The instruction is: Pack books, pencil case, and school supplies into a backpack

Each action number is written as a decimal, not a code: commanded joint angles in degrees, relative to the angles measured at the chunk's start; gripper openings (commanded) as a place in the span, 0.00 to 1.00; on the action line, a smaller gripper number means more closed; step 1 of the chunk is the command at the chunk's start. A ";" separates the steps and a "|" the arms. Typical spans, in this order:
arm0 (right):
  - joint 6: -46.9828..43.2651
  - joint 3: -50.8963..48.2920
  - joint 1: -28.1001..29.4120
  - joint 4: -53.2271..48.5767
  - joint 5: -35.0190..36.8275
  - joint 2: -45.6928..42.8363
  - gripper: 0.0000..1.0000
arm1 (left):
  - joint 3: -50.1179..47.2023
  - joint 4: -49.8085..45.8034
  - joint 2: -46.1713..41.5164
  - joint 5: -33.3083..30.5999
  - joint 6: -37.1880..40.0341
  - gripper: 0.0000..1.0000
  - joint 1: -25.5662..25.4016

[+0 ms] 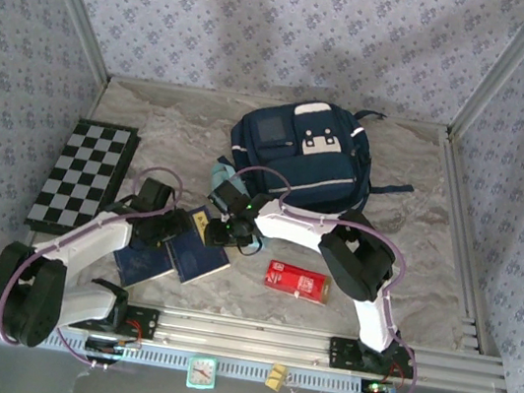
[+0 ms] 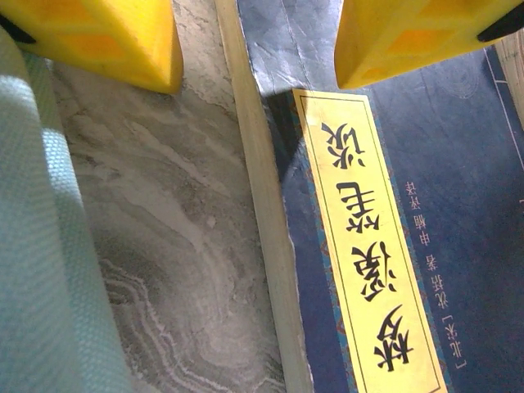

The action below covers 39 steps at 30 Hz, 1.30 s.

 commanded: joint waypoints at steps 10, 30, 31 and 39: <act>1.01 0.82 0.09 0.24 -3.05 1.06 0.59 | -0.52 -1.41 -0.47 5.01 2.38 0.80 3.49; -0.47 5.65 0.54 -1.65 -7.34 -1.04 0.52 | 0.89 -0.05 5.26 2.38 1.75 0.74 1.56; -0.39 5.48 0.62 -1.49 -7.11 -1.70 0.51 | 0.89 -0.15 5.26 2.27 1.74 0.74 1.56; -0.40 4.40 0.53 0.16 -8.34 -4.03 0.42 | 0.45 0.26 5.17 2.46 1.69 0.74 1.47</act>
